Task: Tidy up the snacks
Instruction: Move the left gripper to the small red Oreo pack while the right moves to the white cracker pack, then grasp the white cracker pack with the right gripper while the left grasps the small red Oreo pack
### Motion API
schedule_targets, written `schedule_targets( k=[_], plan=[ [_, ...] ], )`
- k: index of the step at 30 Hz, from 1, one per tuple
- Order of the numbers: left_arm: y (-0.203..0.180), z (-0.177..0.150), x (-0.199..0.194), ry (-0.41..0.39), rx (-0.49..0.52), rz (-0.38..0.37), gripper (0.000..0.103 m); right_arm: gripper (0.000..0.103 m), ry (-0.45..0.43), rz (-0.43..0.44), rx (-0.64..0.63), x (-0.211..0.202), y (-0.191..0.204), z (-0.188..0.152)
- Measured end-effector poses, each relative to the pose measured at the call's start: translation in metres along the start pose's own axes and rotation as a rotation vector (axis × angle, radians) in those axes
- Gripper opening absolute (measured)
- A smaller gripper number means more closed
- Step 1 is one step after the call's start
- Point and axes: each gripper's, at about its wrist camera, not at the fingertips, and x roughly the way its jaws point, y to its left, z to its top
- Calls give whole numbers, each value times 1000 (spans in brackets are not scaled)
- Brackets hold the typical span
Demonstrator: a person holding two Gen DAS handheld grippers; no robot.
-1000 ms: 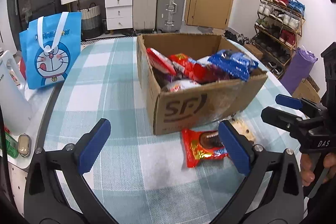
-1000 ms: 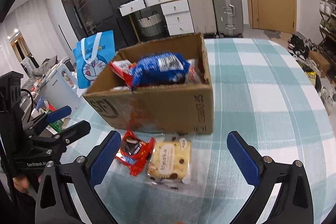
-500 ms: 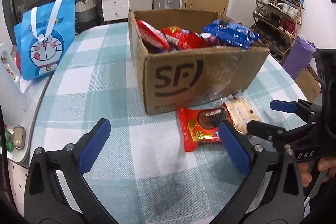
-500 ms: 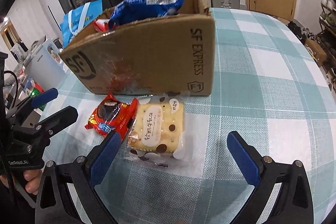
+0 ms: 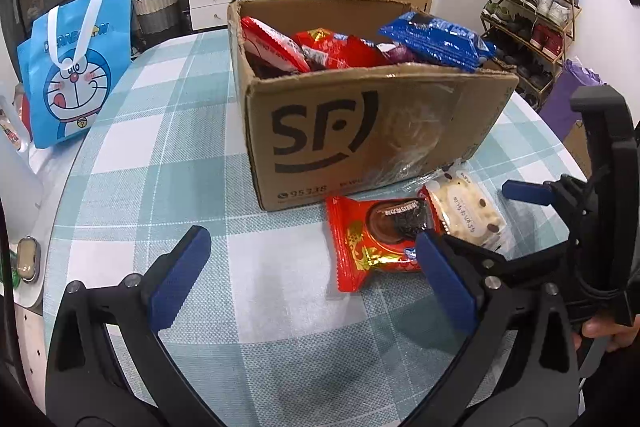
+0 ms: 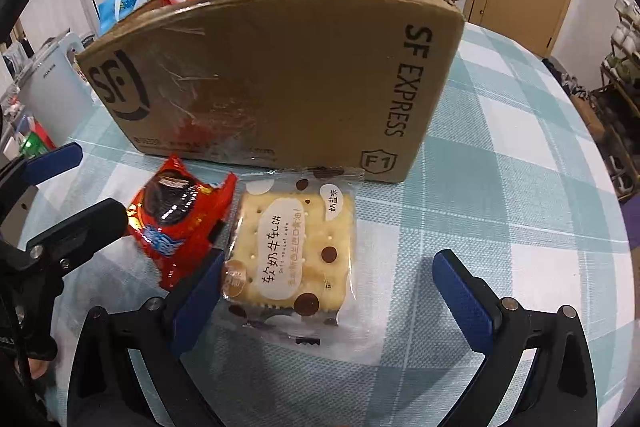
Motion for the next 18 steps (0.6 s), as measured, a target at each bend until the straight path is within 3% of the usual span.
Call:
schedule_targets(
  k=[2,4,5,6,16,17,18],
  plan=[
    [-3,0,3,7,7,-2,102,97,-10,-4,-2,-1,-3,-2],
    [-5,0,5,15,15,-4,102,79,-35,4,-12,-6,-3,-4],
    [-7,0,7,18,20,-6,102,65,-42,8,-15,-9,-5,-5],
    [-9,0,9,22,25,-8,102,58,-48,9,-16,-11,-7,-6],
    [-32,-1,27,68,38,-52,101,58,-89,69,45,-28,-28,-23],
    [-35,-1,31,82,42,-58,98,58,-90,68,46,-31,-27,-23],
    [-37,-1,35,95,43,-65,79,58,-91,69,49,-31,-29,-24]
  ],
)
